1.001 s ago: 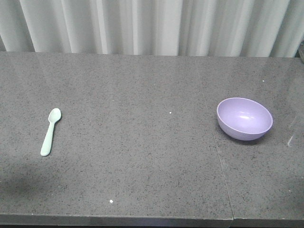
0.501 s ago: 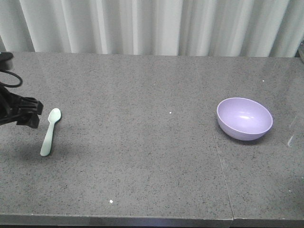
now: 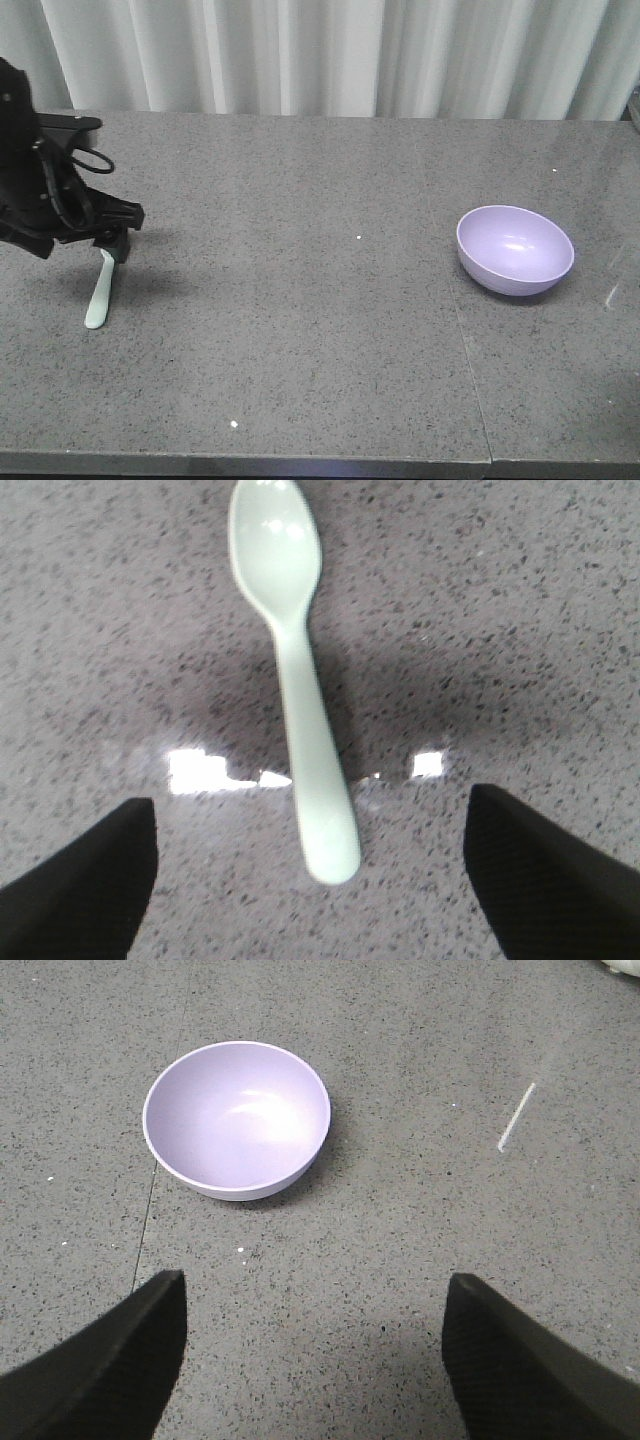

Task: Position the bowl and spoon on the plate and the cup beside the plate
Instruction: 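Lower the left gripper onto the white spoon handle and close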

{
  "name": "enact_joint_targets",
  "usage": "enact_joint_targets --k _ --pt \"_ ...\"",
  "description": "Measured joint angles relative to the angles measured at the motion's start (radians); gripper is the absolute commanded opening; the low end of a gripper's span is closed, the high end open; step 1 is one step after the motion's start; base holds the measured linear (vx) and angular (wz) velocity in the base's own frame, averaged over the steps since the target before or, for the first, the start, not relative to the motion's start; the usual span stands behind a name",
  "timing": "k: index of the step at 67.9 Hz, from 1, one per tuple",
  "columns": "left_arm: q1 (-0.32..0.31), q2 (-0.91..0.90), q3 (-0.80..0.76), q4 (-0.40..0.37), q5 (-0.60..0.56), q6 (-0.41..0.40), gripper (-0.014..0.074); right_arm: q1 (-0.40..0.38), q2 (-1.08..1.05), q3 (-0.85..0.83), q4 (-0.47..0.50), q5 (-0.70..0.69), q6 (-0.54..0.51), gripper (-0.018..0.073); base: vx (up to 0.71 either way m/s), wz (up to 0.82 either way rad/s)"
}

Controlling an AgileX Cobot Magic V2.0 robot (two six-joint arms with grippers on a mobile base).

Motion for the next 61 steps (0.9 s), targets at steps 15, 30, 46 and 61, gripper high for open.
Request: enact_joint_targets --k 15,30,46,61 --pt "0.0 0.095 -0.028 0.003 0.024 -0.012 0.0588 0.0 0.0 0.0 0.001 0.0 0.0 0.0528 0.0 0.0" --pt "0.0 0.132 -0.028 0.003 -0.002 -0.028 0.0588 0.0 0.0 0.0 0.003 0.0 0.0 0.0528 0.0 0.0" --pt "0.0 0.165 -0.028 0.003 -0.055 -0.047 0.0588 0.0 0.0 0.0 0.003 0.0 0.0 0.0528 0.0 0.0" --pt "0.0 0.189 -0.032 0.0 -0.064 -0.062 0.0588 0.0 0.0 0.0 0.012 0.0 0.0 0.0528 0.0 0.0"
